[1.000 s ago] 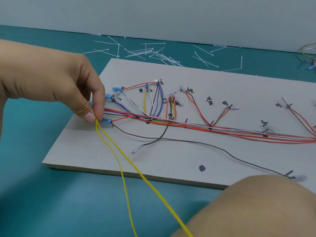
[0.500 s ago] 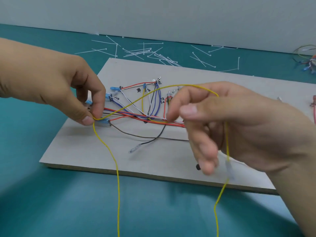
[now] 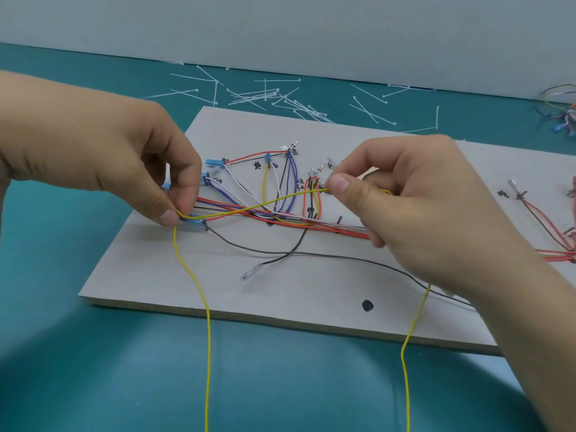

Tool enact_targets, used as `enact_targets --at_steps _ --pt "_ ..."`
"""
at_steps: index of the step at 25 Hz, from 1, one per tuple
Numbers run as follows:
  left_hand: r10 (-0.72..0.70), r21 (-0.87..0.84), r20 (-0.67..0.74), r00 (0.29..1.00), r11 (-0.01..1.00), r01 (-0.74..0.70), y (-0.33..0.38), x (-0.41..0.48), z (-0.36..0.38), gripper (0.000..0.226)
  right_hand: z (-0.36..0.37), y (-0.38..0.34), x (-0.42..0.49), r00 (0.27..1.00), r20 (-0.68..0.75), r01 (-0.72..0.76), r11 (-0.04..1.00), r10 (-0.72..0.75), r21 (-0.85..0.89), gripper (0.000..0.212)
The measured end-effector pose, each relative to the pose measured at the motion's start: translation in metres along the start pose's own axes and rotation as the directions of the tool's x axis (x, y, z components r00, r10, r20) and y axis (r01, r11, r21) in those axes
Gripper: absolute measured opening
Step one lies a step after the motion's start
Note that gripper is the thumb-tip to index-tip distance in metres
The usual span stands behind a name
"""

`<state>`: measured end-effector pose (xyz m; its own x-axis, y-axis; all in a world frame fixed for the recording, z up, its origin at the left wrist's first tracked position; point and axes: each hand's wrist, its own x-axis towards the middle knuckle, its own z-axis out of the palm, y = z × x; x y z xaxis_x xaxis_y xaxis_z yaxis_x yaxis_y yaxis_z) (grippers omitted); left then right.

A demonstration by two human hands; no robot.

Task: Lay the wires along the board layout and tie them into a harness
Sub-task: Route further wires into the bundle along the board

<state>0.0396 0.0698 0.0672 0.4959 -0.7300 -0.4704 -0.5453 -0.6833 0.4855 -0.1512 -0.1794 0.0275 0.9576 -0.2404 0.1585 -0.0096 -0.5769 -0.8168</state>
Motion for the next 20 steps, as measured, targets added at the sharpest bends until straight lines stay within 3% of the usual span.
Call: enact_targets --at_steps 11,20 --pt "-0.005 -0.243 -0.058 0.998 0.970 -0.009 -0.037 0.006 -0.007 0.074 0.014 0.006 -0.001 0.998 0.057 0.027 0.996 -0.022 -0.089 0.018" --pt "-0.075 -0.280 -0.049 0.996 0.958 0.058 -0.049 0.015 -0.006 0.066 0.015 0.009 0.001 0.998 0.070 0.018 0.994 -0.010 -0.108 0.018"
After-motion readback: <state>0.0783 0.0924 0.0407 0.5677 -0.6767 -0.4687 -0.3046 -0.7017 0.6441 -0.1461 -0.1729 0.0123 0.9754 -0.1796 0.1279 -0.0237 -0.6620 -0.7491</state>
